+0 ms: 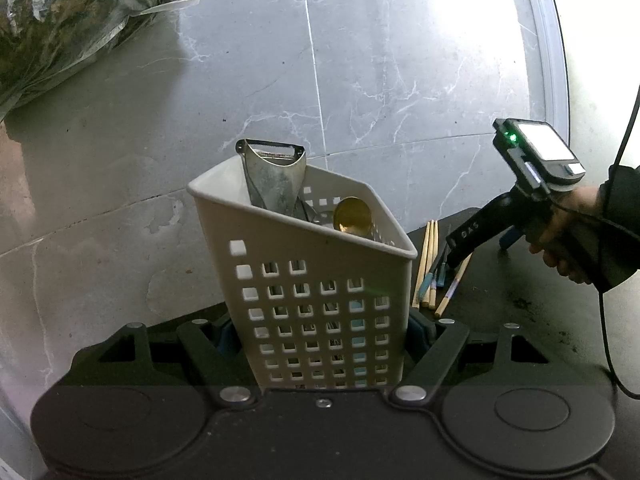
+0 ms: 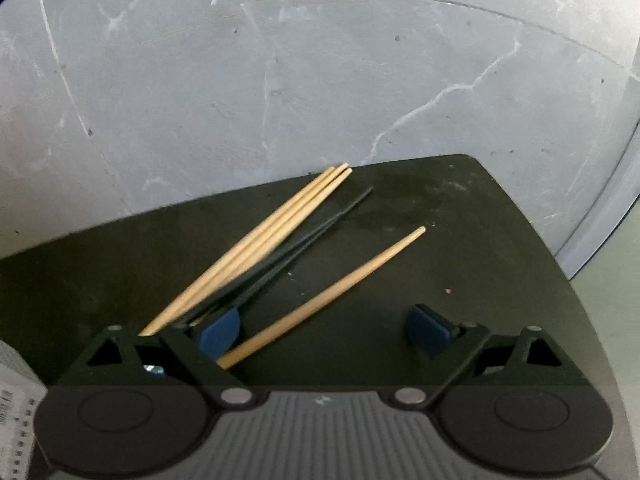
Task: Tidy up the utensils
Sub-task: 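Move the right tool over the remaining chopsticks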
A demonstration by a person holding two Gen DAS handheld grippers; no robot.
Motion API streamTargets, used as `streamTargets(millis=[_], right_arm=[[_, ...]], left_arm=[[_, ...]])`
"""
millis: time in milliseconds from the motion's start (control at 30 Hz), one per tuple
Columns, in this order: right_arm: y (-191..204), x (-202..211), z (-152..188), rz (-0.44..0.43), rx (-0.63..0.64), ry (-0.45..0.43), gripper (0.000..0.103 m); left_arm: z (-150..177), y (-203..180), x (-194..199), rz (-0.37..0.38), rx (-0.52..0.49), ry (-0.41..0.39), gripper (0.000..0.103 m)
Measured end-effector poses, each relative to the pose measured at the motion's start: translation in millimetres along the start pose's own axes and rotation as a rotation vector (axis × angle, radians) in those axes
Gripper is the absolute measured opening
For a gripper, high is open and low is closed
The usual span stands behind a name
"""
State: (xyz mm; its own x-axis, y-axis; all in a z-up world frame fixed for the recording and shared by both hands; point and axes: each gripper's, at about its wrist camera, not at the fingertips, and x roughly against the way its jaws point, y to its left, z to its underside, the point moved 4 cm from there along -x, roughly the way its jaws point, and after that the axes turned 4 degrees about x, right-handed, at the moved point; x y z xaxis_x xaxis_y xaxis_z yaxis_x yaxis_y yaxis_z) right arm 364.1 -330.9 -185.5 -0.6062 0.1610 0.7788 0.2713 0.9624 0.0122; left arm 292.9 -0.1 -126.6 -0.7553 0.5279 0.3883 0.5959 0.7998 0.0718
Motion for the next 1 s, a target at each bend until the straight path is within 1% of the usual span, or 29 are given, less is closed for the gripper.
streamTargets(millis=[100,167,200,333,433,533,633,700,800,900,967,1000], right_arm=[[5.1,-4.2,-3.9,0.019,0.001,-0.003,0.096],[8.0,-3.9,-5.9,0.020,-0.011,-0.001,0.093],[7.9,-2.7,-6.4,0.021,-0.022,-0.003,0.093],[4.2,-0.4,-7.5,-0.022,-0.075,-0.009,0.093],[8.3,-4.2,-10.8,-0.017,-0.073,-0.013,0.094],[12.2,-5.7,-12.8,-0.008,-0.064,-0.013,0.094],[10.3,-1.1,-5.3,-0.003,-0.051,-0.015,0.093],[8.5,1.0,1.0,0.034,-0.013,-0.020,0.093],[6.5,-0.3,-1.7,0.033,-0.020,-0.016,0.094],[11.3,-1.0,-6.2,0.031,-0.011,-0.002,0.086],[9.1,3.7,-5.2,0.028,-0.016,0.004,0.072],[6.6,6.8,-3.8,0.024,-0.017,0.009,0.068]], left_arm=[[0.0,0.2,-0.2,0.000,-0.001,0.001,0.078],[-0.3,0.3,-0.3,0.001,-0.002,0.003,0.078],[-0.3,0.4,0.0,0.002,-0.003,0.003,0.078],[-0.1,0.2,0.6,0.001,-0.003,0.002,0.078],[-0.3,0.4,0.7,0.001,-0.003,0.001,0.078],[-0.2,0.4,0.7,0.001,-0.001,0.001,0.078],[-0.2,0.6,0.7,0.003,-0.002,0.000,0.078],[0.2,0.3,0.3,0.003,-0.001,-0.001,0.078],[0.3,0.0,0.1,0.001,-0.002,-0.003,0.078],[0.3,0.0,-0.3,0.001,0.000,-0.003,0.078],[0.6,0.3,0.1,0.003,-0.001,-0.004,0.078],[0.9,0.6,0.4,0.005,0.000,-0.004,0.078]])
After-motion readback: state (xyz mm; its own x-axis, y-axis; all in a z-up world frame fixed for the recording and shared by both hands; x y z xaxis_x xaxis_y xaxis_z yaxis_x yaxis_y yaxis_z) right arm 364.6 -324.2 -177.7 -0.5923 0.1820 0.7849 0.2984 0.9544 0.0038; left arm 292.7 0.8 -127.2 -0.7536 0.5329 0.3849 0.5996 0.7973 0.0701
